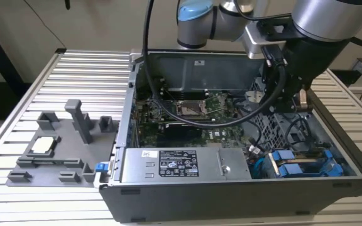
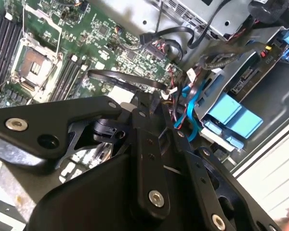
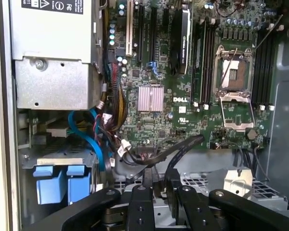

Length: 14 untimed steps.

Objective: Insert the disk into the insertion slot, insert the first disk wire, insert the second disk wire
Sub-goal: 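Insert the first disk wire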

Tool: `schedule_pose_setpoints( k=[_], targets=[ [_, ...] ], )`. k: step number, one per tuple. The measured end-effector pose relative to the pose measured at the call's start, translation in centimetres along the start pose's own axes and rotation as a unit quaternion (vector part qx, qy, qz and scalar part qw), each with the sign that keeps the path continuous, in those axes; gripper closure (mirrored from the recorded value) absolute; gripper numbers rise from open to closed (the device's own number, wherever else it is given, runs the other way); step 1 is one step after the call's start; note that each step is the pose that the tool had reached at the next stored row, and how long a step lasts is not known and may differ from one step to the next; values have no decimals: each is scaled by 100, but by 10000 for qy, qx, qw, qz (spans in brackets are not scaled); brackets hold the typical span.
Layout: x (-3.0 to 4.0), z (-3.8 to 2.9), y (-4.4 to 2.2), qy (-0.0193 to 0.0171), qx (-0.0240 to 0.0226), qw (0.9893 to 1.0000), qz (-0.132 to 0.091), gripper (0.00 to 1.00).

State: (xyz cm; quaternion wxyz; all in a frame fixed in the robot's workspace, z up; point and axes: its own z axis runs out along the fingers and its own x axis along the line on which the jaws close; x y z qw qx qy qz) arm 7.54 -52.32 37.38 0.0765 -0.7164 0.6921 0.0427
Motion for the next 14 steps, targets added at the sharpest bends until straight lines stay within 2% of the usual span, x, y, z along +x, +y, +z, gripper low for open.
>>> schedule_pose_setpoints(
  k=[6, 7, 8, 10, 11, 14],
  targets=[
    [0, 1, 0, -2, -7, 10000, -43, 73],
    [0, 1, 0, -2, -8, 10000, -48, 75],
    [0, 1, 0, -3, -9, 10000, -53, 82],
    [0, 1, 0, -3, -11, 10000, -63, 82],
    [0, 2, 0, -4, -12, 10000, -68, 89],
    [0, 1, -1, -4, -14, 10000, -82, 89]
  ],
)
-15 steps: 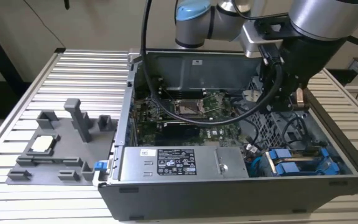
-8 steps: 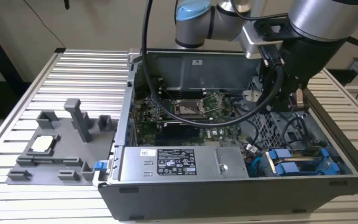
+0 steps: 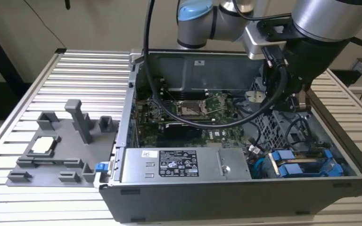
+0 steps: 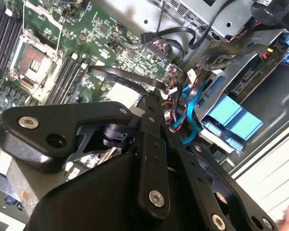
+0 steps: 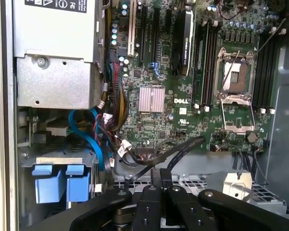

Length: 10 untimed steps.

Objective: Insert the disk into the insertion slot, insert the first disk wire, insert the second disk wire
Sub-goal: 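Insert the first disk wire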

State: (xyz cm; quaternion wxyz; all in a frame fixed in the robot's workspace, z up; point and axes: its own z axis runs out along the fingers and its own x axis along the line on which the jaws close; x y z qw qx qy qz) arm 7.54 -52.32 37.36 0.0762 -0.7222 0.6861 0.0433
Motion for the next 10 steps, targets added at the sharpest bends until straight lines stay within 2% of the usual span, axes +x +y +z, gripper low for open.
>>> schedule_pose_setpoints(
  k=[10],
  targets=[
    [0, 0, 0, 4, -1, 10000, -3, 89]
  ],
)
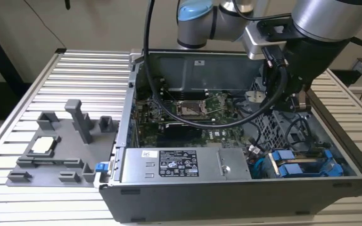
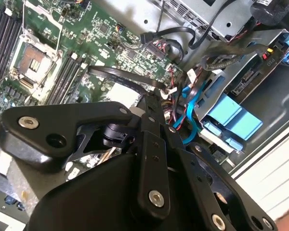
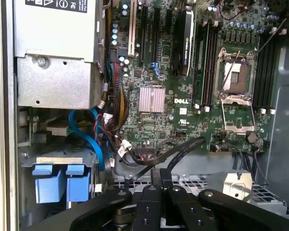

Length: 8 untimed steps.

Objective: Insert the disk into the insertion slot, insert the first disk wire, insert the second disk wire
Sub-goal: 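Insert the first disk wire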

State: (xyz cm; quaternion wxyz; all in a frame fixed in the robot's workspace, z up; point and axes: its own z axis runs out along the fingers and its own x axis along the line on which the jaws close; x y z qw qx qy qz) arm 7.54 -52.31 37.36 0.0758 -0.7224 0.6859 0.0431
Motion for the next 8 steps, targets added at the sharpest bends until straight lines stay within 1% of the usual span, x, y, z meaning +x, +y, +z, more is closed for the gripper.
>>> schedule_pose_setpoints(
  k=[5, 6, 7, 8],
  targets=[
    [-2, -10, 8, -2, -4, 10000, -57, 89],
    [-2, -11, 10, -5, -3, 10000, -81, 87],
    [-2, -11, 13, -7, 2, 9999, -121, 81],
    [-3, -11, 12, -9, 2, 9998, -174, 81]
  ],
)
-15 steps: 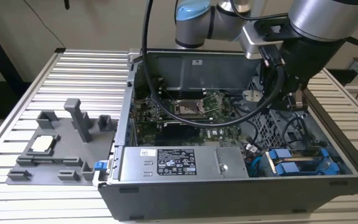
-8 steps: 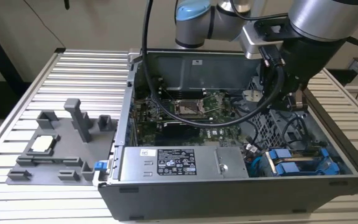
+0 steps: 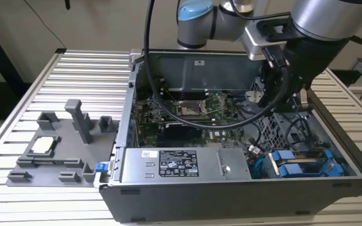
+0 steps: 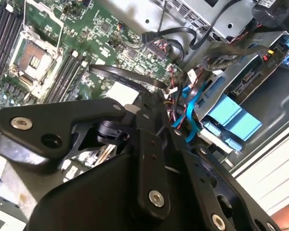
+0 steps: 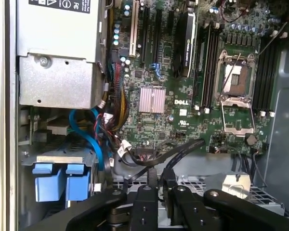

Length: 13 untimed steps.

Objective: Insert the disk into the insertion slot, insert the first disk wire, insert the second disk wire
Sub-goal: 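Insert the first disk wire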

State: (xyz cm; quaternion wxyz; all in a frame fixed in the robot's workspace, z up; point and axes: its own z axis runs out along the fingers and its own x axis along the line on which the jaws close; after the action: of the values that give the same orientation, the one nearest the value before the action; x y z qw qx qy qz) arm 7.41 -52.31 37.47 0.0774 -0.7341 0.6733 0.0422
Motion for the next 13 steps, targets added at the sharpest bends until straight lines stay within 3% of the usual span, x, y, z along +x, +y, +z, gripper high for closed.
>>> schedule_pose_setpoints(
  k=[1, 8, 13],
  targets=[
    [0, -1, 0, -2, -4, 10000, -75, 74],
    [-1, -52, 3, -16, -25, 9994, -343, 74],
    [30, -63, 5, -29, -30, 9992, -403, 74]
  ],
)
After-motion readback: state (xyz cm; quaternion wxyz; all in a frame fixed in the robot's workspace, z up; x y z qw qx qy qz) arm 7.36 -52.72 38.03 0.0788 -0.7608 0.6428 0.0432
